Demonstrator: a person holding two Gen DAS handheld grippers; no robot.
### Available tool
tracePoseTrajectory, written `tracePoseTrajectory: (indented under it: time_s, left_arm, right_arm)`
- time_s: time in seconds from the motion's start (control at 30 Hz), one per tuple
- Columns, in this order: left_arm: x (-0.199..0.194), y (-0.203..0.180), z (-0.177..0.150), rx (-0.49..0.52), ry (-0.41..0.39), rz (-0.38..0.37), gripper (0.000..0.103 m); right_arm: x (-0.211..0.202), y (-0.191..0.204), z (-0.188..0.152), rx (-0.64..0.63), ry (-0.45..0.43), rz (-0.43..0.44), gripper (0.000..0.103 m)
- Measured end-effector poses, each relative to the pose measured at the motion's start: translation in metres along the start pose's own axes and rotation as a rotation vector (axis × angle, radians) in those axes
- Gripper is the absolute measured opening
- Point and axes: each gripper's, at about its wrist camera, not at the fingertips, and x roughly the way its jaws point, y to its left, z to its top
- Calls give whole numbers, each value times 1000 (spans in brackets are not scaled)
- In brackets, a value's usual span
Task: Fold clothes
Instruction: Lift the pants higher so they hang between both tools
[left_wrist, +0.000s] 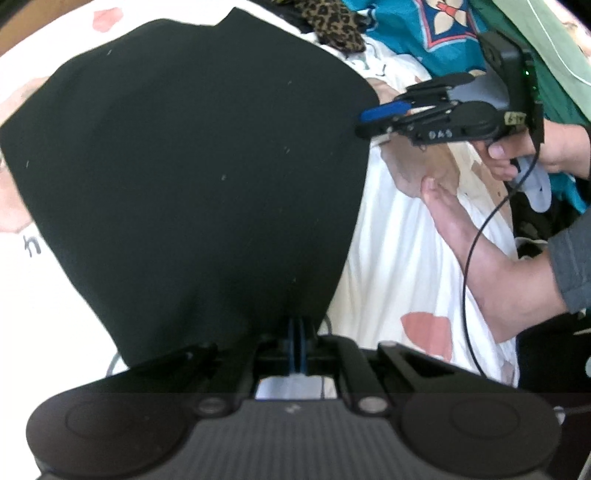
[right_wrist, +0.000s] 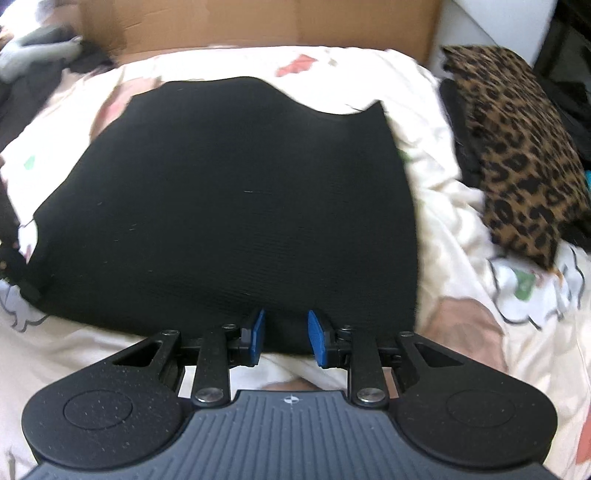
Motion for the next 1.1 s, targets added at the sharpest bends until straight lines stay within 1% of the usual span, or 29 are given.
tracePoseTrajectory:
  time_s: [0.13,0.23,0.27,0.3,0.37,0.43,0.47,0.5,0.6,0.7,0.73,0.77,0.83,0.9,0.97,1.1]
  left_arm:
    - [-3,-4,-3,18,23,-6,4]
    - [-9,0,-7,-13,28,-30,4]
    - [-10,1,-7,-27,28,-35,6]
    - [-11,3,-8,-41,28,-41,6]
    - [-13,6,-10,-72,17,-56,13]
    - [-13,12,-11,-127,17,-92,20]
    - [-9,14,-10,-154,20,-104,20]
    - [-9,16,-10,-164,22,-103,20]
    - [-8,17,-10,-167,24,-96,23]
    - [-7,20,-12,-198,25,-112,35]
    - [-5,19,-12,-200,26,-105,41]
    - [-3,19,-12,-202,28,-98,44]
    - [0,19,-12,-206,28,-85,44]
    - [4,22,-12,-237,25,-92,44]
    - [7,28,-13,-290,13,-126,43]
    - [14,40,-17,-410,-22,-207,42]
  right_arm:
    - [-4,-22,-7,92,10,-31,32]
    - [-10,-37,-12,184,6,-28,33]
    - [-12,-44,-14,229,2,-14,33]
    - [-14,-50,-16,281,-4,9,33]
    - [-16,-63,-21,410,-16,73,34]
    - [-10,-77,-27,571,-11,165,34]
    - [-7,-83,-30,653,-8,213,34]
    - [-4,-87,-32,698,-11,234,34]
    - [5,-93,-36,771,-18,266,35]
    - [13,-98,-42,824,-10,300,36]
    - [13,-99,-44,838,-13,309,39]
    - [13,-101,-48,856,-18,317,42]
    - [13,-104,-54,895,-28,335,43]
    - [14,-107,-57,910,-31,346,43]
    - [18,-109,-57,924,-37,351,43]
    - [28,-115,-58,993,-66,382,43]
